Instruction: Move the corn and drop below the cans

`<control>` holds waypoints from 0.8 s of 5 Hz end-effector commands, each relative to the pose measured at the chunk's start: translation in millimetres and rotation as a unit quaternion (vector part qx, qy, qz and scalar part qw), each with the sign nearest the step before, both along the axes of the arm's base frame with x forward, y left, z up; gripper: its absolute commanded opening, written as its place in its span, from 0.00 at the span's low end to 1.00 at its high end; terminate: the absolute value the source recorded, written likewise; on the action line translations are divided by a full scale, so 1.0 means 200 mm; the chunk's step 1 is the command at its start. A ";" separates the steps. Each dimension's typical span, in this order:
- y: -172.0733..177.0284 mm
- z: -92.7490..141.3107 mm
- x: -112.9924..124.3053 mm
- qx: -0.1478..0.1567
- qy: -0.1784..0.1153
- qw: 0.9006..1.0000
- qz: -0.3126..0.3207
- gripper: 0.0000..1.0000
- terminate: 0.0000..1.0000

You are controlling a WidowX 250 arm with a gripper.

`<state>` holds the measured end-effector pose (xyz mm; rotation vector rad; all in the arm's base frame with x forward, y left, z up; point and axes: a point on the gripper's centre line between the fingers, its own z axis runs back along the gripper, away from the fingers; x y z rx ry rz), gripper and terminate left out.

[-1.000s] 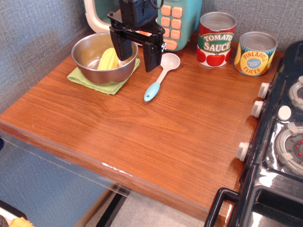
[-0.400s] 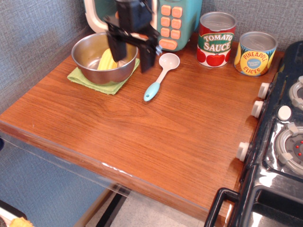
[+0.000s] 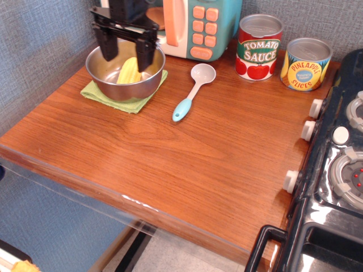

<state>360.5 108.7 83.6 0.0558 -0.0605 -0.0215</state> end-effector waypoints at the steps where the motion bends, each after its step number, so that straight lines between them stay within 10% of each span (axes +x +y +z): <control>1: 0.11 -0.12 0.04 0.007 0.029 0.998 0.059 1.00 0.00; 3: 0.10 -0.24 0.15 -0.034 0.026 0.995 0.093 1.00 0.00; 4: 0.10 -0.19 0.17 -0.027 0.011 0.996 0.082 0.00 0.00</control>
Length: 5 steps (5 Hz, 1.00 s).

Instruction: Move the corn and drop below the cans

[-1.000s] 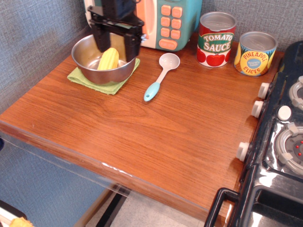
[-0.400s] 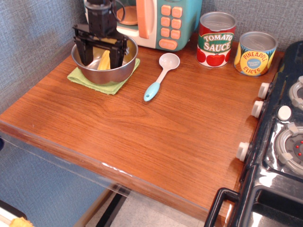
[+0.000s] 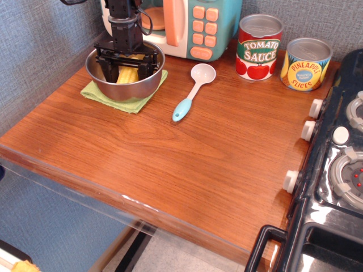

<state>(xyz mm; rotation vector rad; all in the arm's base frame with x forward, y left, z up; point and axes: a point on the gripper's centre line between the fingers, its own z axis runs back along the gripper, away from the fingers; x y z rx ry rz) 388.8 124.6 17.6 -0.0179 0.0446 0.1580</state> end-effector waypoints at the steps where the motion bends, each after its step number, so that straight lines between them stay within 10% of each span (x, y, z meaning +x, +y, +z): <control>1: -0.01 0.26 0.04 0.033 -0.064 0.997 -0.036 0.00 0.00; 3: -0.39 0.55 0.11 0.048 -0.086 0.990 -0.099 0.00 0.00; 5: -0.89 0.37 0.14 -0.001 -0.044 0.981 -0.191 0.00 0.00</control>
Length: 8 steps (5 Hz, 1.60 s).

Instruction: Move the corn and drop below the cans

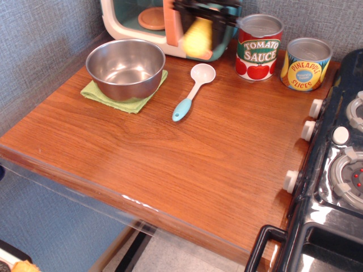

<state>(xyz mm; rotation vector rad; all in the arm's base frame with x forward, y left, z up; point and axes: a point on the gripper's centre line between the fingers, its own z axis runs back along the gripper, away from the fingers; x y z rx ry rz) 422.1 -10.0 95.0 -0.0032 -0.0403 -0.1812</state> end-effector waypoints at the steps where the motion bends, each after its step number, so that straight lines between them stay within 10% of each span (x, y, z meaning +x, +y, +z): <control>1: -0.46 -0.13 -0.06 0.000 0.024 1.000 -0.015 0.00 0.00; 3: -0.46 -0.31 -0.14 0.024 0.013 0.997 0.066 0.00 0.00; 6: -0.35 -0.26 -0.09 0.042 -0.027 0.996 0.067 0.00 0.00; 7: -0.34 -0.27 -0.09 0.058 -0.015 0.998 0.038 1.00 0.00; 8: -0.37 -0.19 -0.11 0.049 -0.024 0.998 0.008 1.00 0.00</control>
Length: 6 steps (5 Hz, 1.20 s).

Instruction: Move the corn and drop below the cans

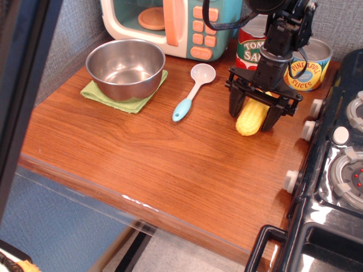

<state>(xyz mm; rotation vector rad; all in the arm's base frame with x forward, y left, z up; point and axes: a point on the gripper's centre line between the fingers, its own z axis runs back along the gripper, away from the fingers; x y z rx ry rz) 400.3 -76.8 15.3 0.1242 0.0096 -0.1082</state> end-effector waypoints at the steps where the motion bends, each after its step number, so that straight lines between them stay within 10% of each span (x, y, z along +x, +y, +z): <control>1: -0.04 0.34 -0.01 -0.035 -0.066 0.996 -0.043 1.00 0.00; 2: -0.01 0.50 -0.07 -0.058 -0.088 0.994 -0.037 1.00 0.00; 6: 0.15 0.51 -0.14 -0.079 -0.073 0.994 -0.036 1.00 0.00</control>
